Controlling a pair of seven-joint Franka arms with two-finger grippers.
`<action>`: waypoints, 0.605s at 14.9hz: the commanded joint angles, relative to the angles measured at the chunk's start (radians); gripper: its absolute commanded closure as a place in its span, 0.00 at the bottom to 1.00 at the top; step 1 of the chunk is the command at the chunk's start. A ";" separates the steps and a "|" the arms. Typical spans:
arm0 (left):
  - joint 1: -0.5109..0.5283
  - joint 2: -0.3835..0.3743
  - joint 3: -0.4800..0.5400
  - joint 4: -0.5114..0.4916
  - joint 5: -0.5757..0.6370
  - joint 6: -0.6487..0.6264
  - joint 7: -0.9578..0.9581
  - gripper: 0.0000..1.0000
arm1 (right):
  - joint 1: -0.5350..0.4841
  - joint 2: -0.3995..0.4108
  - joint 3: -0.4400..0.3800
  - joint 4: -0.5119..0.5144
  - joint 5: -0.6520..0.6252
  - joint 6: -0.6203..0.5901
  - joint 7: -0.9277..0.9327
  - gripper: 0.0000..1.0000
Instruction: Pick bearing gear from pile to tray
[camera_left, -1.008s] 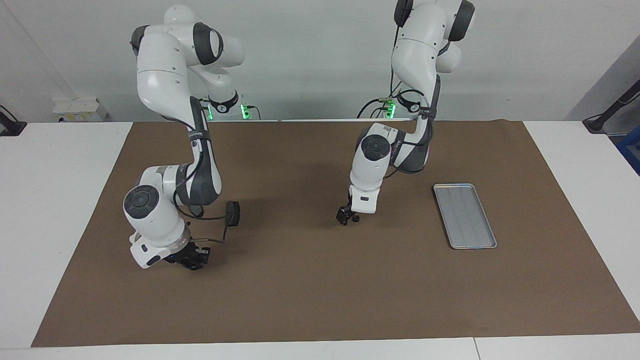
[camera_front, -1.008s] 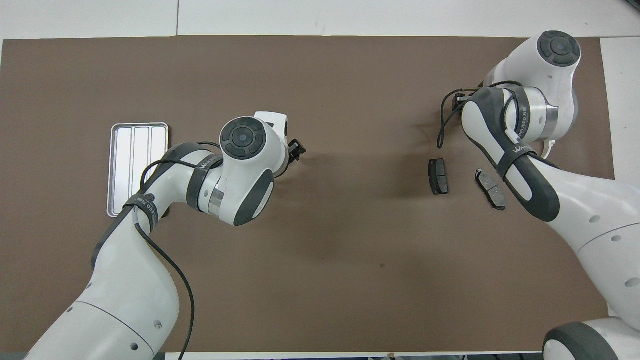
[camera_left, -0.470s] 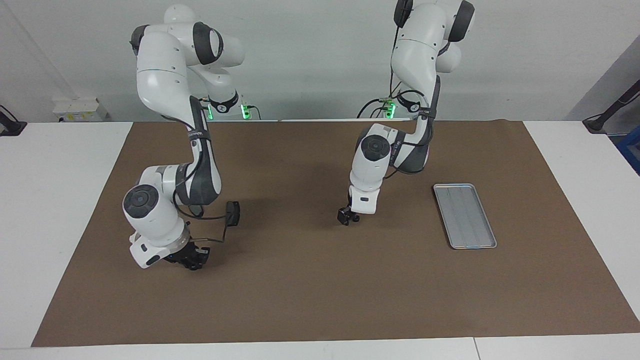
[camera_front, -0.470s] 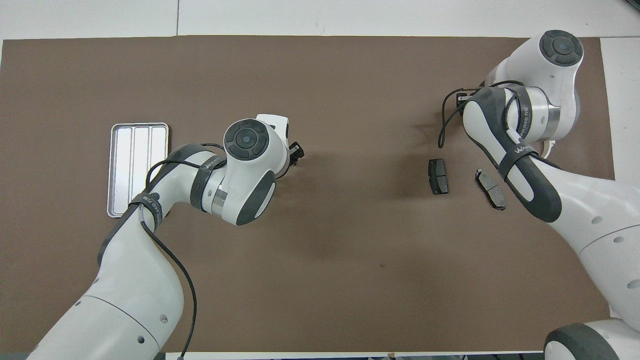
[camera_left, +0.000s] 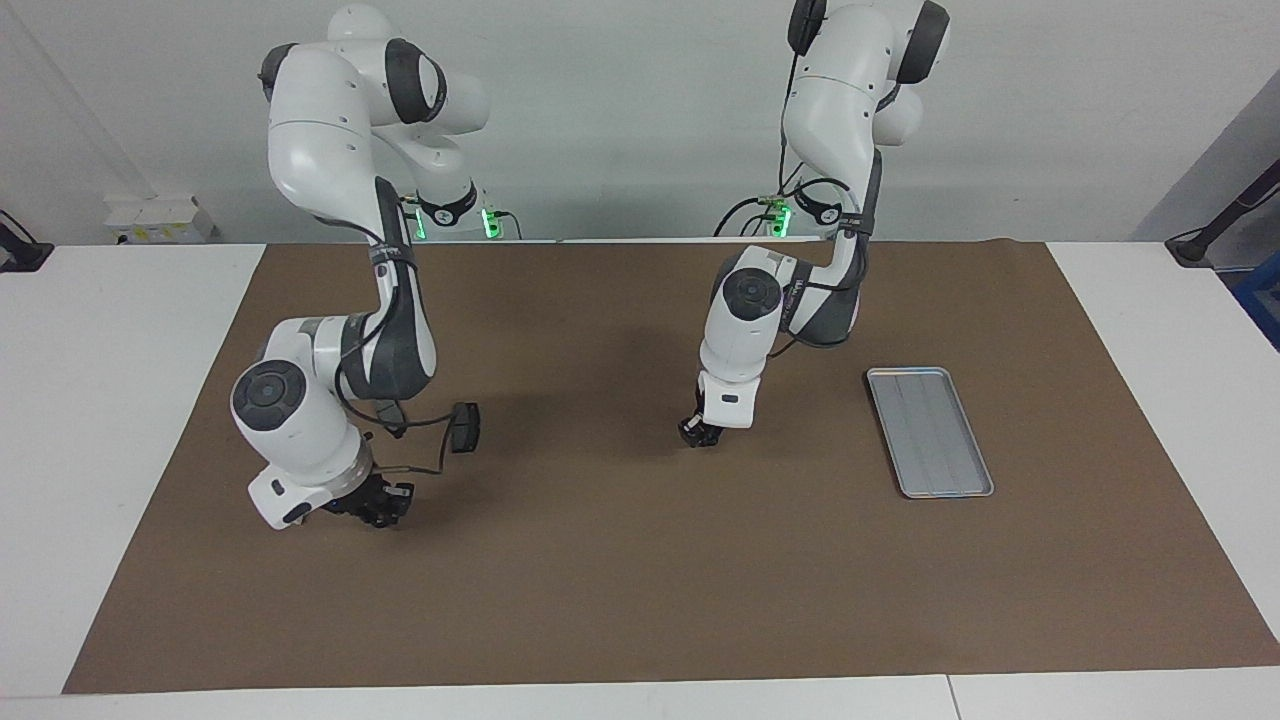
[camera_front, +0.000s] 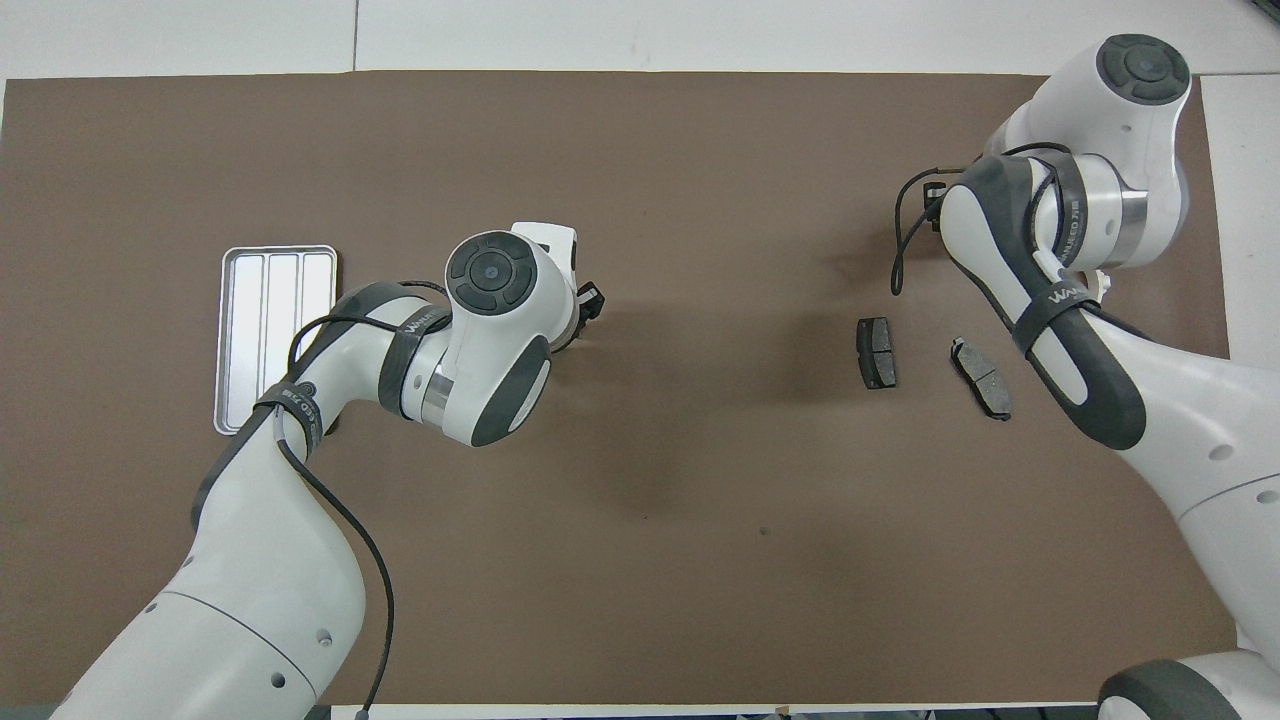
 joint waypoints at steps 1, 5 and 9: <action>0.020 -0.044 0.025 0.042 0.018 -0.127 -0.005 0.87 | 0.005 -0.101 0.013 -0.004 -0.016 -0.123 0.010 1.00; 0.129 -0.220 0.025 -0.092 0.020 -0.167 0.157 0.84 | 0.074 -0.221 0.015 0.019 0.007 -0.290 0.066 1.00; 0.308 -0.348 0.025 -0.203 0.020 -0.251 0.543 0.88 | 0.210 -0.299 0.015 0.028 0.062 -0.368 0.383 1.00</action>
